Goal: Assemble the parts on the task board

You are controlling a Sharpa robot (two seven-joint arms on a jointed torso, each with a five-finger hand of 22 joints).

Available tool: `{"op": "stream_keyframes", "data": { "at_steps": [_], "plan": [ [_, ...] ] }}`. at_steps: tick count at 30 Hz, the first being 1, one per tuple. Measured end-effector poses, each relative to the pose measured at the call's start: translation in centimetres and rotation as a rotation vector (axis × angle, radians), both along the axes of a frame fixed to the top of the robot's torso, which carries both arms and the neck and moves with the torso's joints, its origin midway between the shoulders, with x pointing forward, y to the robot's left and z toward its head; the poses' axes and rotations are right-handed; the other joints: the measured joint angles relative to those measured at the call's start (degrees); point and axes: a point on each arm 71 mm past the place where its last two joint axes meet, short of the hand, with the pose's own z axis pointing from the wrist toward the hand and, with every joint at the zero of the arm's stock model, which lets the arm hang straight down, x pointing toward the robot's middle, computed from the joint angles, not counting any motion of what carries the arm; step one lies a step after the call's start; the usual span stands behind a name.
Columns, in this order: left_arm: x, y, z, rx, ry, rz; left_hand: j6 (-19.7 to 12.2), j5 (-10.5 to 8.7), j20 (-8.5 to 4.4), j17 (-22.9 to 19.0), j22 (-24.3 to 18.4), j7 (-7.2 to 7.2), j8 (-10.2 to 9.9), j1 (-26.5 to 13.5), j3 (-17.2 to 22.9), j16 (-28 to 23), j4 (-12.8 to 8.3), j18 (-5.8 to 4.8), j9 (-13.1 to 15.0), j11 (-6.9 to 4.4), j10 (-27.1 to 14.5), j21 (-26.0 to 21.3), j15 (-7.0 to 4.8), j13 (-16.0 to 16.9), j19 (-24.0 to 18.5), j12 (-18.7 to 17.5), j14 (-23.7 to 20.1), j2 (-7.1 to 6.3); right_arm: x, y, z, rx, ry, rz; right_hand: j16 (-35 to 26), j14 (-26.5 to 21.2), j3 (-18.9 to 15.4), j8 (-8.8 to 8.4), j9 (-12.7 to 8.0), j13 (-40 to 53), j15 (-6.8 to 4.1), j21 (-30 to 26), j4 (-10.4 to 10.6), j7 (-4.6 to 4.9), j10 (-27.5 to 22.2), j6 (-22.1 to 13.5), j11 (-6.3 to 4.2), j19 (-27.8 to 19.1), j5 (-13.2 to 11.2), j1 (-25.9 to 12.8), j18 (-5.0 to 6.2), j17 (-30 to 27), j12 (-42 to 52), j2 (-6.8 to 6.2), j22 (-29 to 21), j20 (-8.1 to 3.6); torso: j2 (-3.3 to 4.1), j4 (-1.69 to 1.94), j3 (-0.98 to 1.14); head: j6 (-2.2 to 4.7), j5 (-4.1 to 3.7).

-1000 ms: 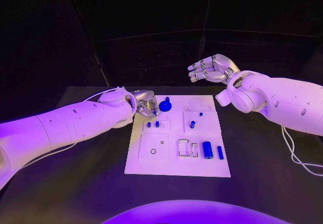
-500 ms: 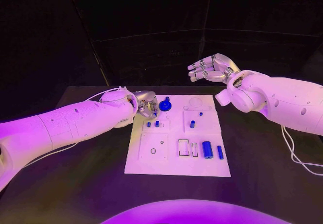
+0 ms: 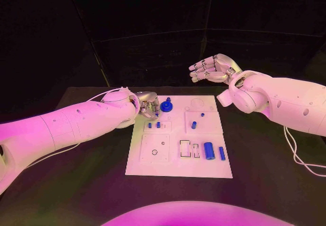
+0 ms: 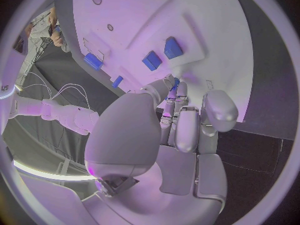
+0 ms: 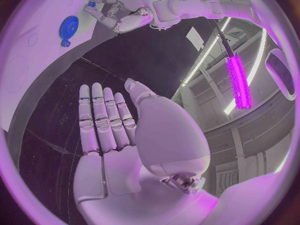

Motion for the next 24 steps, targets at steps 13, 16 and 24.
{"op": "stream_keyframes", "data": {
  "at_steps": [13,16,24],
  "plan": [
    [0.00,0.11,-0.16,0.010,0.010,0.006,-2.8,0.00,0.00,-0.5,0.6,0.49,-3.1,-1.0,0.3,0.0,0.0,-0.61,-0.6,0.00,0.0,0.2,0.00,0.0,0.0,-1.6,0.0,-1.01,-0.01,-0.04,0.00,0.000,0.000,0.000,0.0,0.0,0.0,0.00,0.0,0.0,0.00,0.0,0.0,0.00,0.0,0.0,0.00,0.0,0.0,0.0,0.00,0.0,0.0,0.00,0.0,0.00,0.00,0.07,-0.03,-0.06,-0.07],
    [-0.01,0.09,-0.17,0.010,0.011,0.006,-2.9,0.00,0.00,-0.7,0.6,0.39,-3.4,-1.0,0.3,0.0,0.0,-0.60,-0.6,0.00,0.0,0.2,0.00,0.0,0.0,-1.8,0.0,-1.01,-0.01,-0.04,0.00,0.000,0.000,0.000,0.0,0.0,0.0,0.00,0.0,0.0,0.00,0.0,0.0,0.00,0.0,0.0,0.00,0.0,0.0,0.0,0.01,0.0,0.0,0.00,0.0,0.00,0.00,0.07,-0.03,-0.07,-0.07],
    [-0.01,0.12,-0.18,0.011,0.011,0.007,-6.6,0.00,0.20,-1.0,0.9,0.43,-6.2,-1.6,0.6,0.0,0.0,-0.58,-0.8,0.11,-0.1,0.2,0.00,0.1,-0.2,-2.7,0.0,-1.57,-0.01,-0.07,0.00,0.000,0.000,-0.001,0.0,0.0,0.0,0.00,0.0,0.0,0.00,0.0,0.0,0.00,0.0,0.0,0.00,0.0,0.0,0.0,0.00,0.0,0.0,0.00,0.0,0.00,-0.01,0.07,-0.03,-0.09,0.01]
  ]
}}
